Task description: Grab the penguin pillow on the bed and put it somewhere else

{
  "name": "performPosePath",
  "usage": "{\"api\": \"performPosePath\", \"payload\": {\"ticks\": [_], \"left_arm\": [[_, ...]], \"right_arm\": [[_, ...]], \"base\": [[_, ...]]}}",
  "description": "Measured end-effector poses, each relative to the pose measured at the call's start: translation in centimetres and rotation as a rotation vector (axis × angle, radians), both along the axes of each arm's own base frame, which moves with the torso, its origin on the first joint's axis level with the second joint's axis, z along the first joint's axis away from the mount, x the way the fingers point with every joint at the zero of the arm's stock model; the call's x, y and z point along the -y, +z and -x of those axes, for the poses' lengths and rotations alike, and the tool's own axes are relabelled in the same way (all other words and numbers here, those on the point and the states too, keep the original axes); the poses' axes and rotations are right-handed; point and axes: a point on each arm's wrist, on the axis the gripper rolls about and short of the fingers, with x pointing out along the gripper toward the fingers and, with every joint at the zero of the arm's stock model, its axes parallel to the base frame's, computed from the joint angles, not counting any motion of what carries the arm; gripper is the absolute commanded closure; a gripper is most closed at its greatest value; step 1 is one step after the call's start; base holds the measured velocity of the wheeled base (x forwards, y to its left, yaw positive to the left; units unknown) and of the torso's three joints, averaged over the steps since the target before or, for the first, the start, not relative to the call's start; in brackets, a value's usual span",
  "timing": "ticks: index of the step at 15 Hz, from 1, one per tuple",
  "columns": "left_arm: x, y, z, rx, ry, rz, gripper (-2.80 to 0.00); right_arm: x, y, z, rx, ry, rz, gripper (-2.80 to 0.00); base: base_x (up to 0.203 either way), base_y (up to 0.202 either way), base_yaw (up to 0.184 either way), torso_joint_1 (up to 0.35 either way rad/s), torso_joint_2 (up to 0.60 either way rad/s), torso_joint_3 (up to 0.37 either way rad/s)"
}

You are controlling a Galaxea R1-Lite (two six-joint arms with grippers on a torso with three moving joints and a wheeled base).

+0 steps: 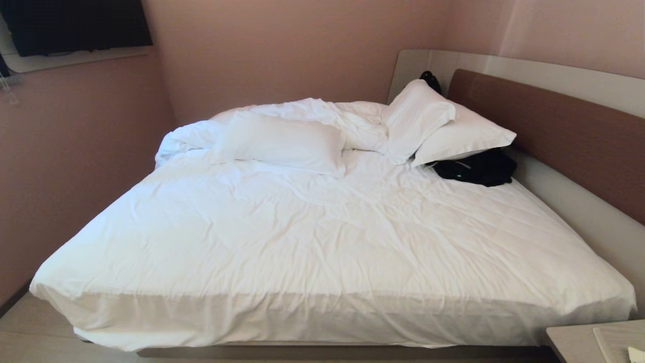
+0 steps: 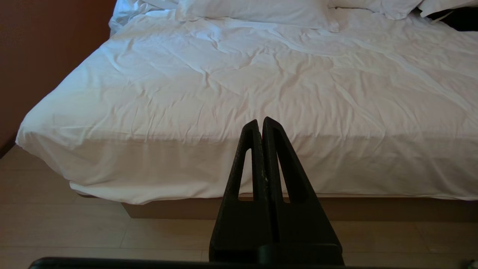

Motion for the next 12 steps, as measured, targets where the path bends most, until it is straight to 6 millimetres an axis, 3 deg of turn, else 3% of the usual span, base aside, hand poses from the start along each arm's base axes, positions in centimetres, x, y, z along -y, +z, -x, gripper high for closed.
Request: {"api": "performPosePath", "payload": {"ticks": [3,12], "left_arm": [[0.0,0.0,0.0,0.000,0.000,0.000,0.00],[0.0,0.0,0.0,0.000,0.000,0.001,0.00]], "right_arm": [[0.5,-1.5,0.2,-0.019,-0.020,-0.031,0.00],[1.3,-8.7,-0.4,-0.034,-0.029,-0.185,0.00]], "base": [[0.000,0.000,0.000,0.000,0.00,0.000],[0.000,0.000,0.000,0.000,0.00,0.000]]}}
